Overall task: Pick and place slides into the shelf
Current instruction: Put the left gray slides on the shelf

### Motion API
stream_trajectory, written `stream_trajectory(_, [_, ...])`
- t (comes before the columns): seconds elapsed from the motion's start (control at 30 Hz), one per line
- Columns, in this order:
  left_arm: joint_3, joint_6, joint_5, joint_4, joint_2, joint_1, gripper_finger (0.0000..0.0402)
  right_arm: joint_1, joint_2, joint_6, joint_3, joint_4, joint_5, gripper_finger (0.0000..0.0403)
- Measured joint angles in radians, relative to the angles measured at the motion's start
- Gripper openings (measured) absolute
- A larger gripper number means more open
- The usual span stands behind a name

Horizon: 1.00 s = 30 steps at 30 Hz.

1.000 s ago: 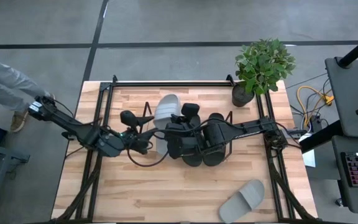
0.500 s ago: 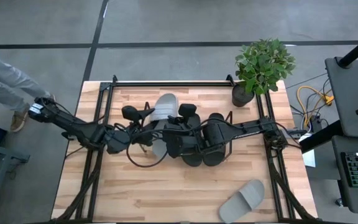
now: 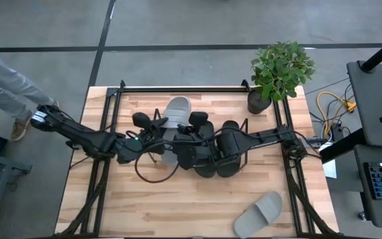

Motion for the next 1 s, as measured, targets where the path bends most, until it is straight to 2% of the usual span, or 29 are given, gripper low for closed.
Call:
stream_trajectory(0.07, [0.0, 0.025, 0.0, 0.004, 0.009, 0.0, 0.0032, 0.004, 0.0, 0.0, 0.0, -0.001, -0.002, 0.0008])
stream_trajectory(0.13, [0.0, 0.044, 0.002, 0.008, 0.016, 0.0, 0.0011, 0.007, 0.0, -0.001, 0.0, 0.0, -0.003, 0.0008])
stream_trajectory(0.5, [0.01, 0.051, 0.007, 0.003, 0.01, 0.001, 0.0001, 0.015, -0.001, -0.004, 0.0, -0.007, -0.002, 0.0008])
stream_trajectory(0.6, [0.013, 0.051, 0.021, 0.001, 0.009, 0.001, 0.0001, 0.016, -0.007, -0.003, 0.0, -0.088, -0.083, 0.0012])
stream_trajectory(0.7, [0.016, 0.052, 0.025, 0.001, 0.01, 0.001, 0.0001, 0.018, -0.017, 0.073, 0.0, -0.127, -0.085, 0.003])
stream_trajectory(0.77, [0.018, 0.058, -0.019, -0.002, 0.008, 0.003, 0.0001, 0.02, -0.027, 0.097, 0.0, -0.172, -0.07, 0.0048])
stream_trajectory(1.0, [0.022, 0.048, -0.025, 0.002, 0.006, 0.004, 0.0, 0.031, -0.073, 0.13, 0.0, -0.161, -0.065, 0.012])
